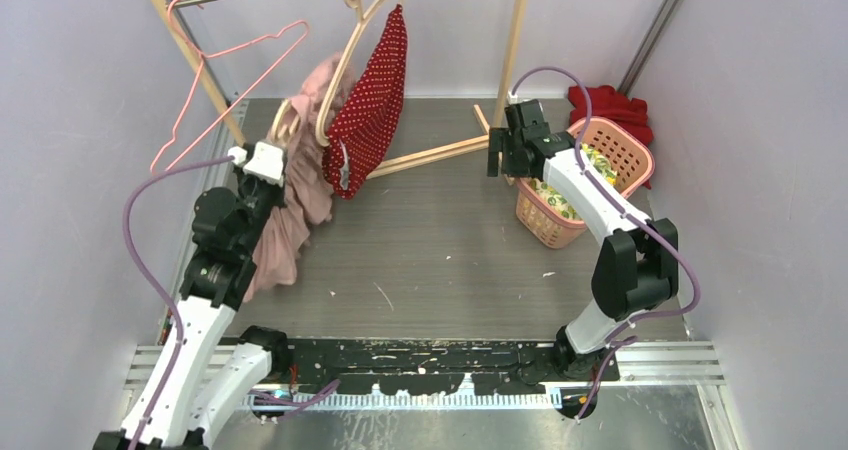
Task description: Remove the skirt from the hanger
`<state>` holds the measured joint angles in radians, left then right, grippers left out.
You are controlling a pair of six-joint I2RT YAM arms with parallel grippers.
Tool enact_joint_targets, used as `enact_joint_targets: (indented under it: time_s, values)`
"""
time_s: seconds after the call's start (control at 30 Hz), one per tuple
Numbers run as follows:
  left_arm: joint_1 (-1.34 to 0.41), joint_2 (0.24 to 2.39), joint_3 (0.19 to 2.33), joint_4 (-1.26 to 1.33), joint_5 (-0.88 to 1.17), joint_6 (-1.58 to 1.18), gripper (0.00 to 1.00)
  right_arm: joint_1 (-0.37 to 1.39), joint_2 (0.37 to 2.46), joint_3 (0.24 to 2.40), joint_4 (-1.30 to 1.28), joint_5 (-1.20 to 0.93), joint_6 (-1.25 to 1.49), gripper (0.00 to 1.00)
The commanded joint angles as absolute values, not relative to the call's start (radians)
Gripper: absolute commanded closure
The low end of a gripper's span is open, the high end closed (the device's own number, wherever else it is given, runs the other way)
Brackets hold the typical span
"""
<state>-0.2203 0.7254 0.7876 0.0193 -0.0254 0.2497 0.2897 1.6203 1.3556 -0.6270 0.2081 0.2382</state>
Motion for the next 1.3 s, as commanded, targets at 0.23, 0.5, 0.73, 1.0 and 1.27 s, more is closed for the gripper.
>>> enact_joint_targets:
  time_s: [0.23, 0.5, 0.73, 1.0, 1.27]
  values:
    - [-0.216, 0.519, 0.880, -0.613, 0.118, 0.368, 1.00, 0.385, 1.545, 1.520, -0.704, 0.178, 0.163, 0.20]
    - [-0.216, 0.538, 0.959, -0.820, 0.386, 0.436, 1.00, 0.397, 1.536, 1.553, -0.726, 0.172, 0.161, 0.20]
    - [-0.231, 0.676, 1.059, -0.832, 0.728, 0.346, 1.00, 0.471, 1.529, 1.578, -0.774, 0.155, 0.115, 0.21]
    - [-0.254, 0.737, 1.064, -0.675, 0.826, 0.265, 1.00, 0.588, 1.448, 1.581, -0.844, 0.066, 0.062, 0.21]
    - [-0.273, 0.784, 1.095, -0.623, 0.792, 0.267, 1.00, 0.738, 1.332, 1.584, -0.905, -0.004, 0.057, 0.22]
